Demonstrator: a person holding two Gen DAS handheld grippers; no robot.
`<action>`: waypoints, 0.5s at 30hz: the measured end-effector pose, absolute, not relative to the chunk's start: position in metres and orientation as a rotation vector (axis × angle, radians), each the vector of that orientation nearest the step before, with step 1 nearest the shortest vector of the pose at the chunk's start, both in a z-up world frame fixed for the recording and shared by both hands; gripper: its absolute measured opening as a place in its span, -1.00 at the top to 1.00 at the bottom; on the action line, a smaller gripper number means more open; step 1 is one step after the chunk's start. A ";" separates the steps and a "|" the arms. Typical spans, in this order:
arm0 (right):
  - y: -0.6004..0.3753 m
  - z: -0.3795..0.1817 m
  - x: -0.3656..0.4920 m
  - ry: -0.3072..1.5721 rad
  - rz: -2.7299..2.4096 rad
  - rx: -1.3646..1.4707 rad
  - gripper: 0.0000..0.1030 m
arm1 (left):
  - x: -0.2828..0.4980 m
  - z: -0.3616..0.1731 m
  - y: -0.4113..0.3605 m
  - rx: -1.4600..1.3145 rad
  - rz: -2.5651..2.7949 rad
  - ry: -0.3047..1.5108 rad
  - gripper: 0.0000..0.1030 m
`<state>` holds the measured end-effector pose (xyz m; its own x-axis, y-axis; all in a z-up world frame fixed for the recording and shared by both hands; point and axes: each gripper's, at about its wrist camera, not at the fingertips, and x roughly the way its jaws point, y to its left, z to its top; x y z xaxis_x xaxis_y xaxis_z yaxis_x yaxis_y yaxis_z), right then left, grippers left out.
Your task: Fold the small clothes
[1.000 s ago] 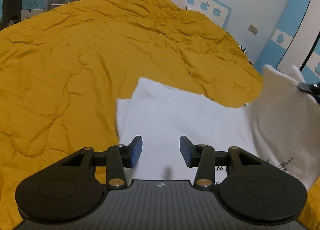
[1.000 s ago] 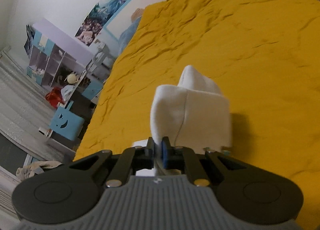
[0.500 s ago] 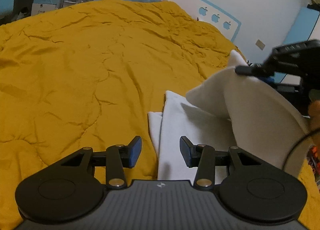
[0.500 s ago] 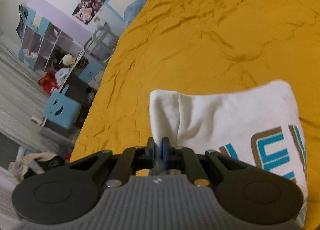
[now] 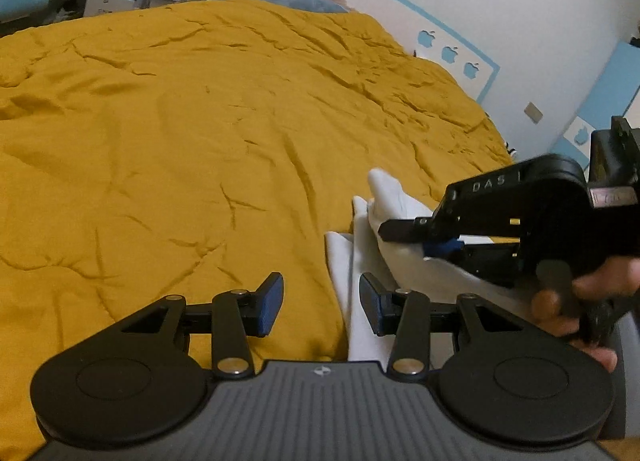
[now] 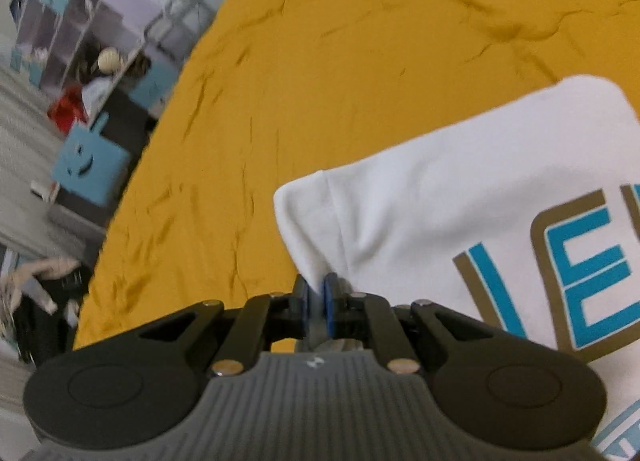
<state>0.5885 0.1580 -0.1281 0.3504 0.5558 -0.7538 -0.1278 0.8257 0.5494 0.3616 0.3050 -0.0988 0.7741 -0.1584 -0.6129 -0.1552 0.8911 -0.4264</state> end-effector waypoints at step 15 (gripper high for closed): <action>0.037 -0.047 0.456 0.938 0.578 0.276 0.39 | 0.289 -0.073 0.317 -0.749 -0.078 0.644 -0.03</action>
